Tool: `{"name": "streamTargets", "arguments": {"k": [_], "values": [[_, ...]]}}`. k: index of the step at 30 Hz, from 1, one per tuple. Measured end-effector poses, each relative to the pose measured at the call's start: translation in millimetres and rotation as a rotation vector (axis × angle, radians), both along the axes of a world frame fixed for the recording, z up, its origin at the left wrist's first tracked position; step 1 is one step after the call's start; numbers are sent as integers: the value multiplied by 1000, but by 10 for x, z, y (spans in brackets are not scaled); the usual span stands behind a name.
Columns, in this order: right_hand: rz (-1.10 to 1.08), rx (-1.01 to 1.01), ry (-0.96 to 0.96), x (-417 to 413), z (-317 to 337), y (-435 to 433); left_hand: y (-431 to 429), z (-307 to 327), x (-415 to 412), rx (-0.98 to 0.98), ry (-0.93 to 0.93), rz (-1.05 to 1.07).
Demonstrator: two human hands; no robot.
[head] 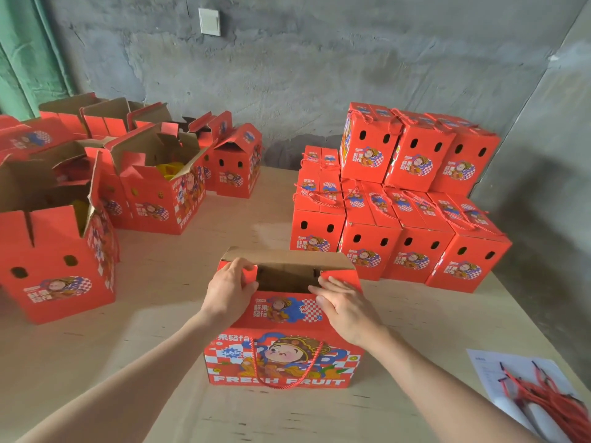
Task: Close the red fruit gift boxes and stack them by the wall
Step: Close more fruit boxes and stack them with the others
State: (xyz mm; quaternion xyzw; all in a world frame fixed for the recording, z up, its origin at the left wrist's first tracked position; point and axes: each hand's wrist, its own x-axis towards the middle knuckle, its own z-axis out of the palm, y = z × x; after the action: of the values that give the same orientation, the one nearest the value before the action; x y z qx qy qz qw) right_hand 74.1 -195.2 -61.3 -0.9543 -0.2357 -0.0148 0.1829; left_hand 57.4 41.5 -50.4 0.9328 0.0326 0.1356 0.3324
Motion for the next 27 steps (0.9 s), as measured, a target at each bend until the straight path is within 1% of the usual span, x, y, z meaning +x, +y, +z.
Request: {"name": "streamTargets", "arguments": {"k": [2, 4, 7, 8, 9, 11, 13, 14, 17, 19, 22, 24, 27], "values": [[4, 4, 42, -5, -10, 11, -37, -55, 5, 33, 19, 24], [-15, 69, 72, 5, -7, -11, -35, -53, 23, 79, 70, 73], [-164, 278, 32, 32, 11, -51, 117, -16, 101, 297, 188, 148], [-217, 298, 27, 36, 20, -55, 179, -16, 124, 294, 250, 146], [-246, 270, 35, 51, 14, -58, 223, -27, 145, 218, 313, 127], [-240, 87, 23, 89, -13, -66, 267, -60, 170, -22, 390, 64], [-205, -42, -33, 122, -19, -81, 288, -79, 197, -166, 400, 39], [-197, -50, -56, 137, -19, -91, 305, -77, 214, -228, 397, 45], [-206, 58, -140, 163, -9, -88, 351, -55, 252, -460, 397, 38], [-245, 169, -194, 163, -10, -78, 370, -73, 260, -562, 370, 23], [-343, 305, -167, 153, -34, -90, 410, -126, 266, -743, 272, 2], [-390, 353, -126, 159, -45, -103, 425, -143, 248, -775, 191, 7], [-416, 527, -1, 140, -5, -103, 402, -148, 209, -683, 56, 20]]}}
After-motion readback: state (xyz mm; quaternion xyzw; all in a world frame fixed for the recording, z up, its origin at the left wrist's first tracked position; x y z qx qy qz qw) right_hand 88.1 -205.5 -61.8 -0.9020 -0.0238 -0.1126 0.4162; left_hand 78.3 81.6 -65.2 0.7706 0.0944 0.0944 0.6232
